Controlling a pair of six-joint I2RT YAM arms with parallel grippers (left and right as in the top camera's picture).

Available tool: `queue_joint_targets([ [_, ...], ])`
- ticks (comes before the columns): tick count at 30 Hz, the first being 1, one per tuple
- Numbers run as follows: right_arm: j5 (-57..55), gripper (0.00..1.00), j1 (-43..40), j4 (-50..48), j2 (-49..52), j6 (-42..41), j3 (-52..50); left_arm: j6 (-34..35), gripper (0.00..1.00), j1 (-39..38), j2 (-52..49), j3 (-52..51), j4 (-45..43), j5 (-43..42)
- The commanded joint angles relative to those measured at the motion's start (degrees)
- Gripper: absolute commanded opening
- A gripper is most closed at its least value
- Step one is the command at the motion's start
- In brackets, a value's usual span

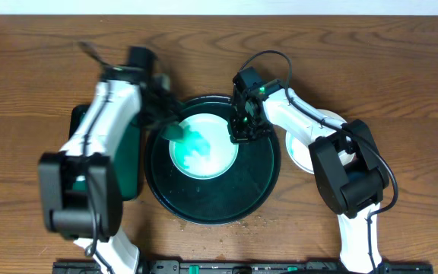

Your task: Clean dirty plates on tray and stack at the side

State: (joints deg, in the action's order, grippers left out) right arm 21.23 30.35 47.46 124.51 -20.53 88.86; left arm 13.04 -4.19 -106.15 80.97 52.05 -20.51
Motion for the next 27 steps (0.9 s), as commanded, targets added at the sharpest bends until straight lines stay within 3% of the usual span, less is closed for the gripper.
queue_joint_targets([
  [1,0.4,0.01,0.0,0.1,-2.2,4.2,-0.7,-1.0,0.07,6.4,6.4,3.4,2.8,6.1],
  [5,-7.4,0.01,0.5,0.1,-6.7,4.4,-0.7,-1.0,0.07,11.8,9.9,3.4,3.2,8.0],
  [13,-36.2,0.01,7.1,0.9,-18.7,6.6,-0.7,-1.0,0.08,18.4,10.9,3.2,3.2,8.2],
  [21,-77.6,0.01,22.5,2.1,-25.1,7.5,-0.7,-1.0,0.07,19.0,10.9,2.9,3.2,8.5],
  [27,-98.2,0.01,30.9,1.9,-25.1,9.1,-0.7,-1.0,0.07,19.0,10.9,2.5,3.2,11.4],
])
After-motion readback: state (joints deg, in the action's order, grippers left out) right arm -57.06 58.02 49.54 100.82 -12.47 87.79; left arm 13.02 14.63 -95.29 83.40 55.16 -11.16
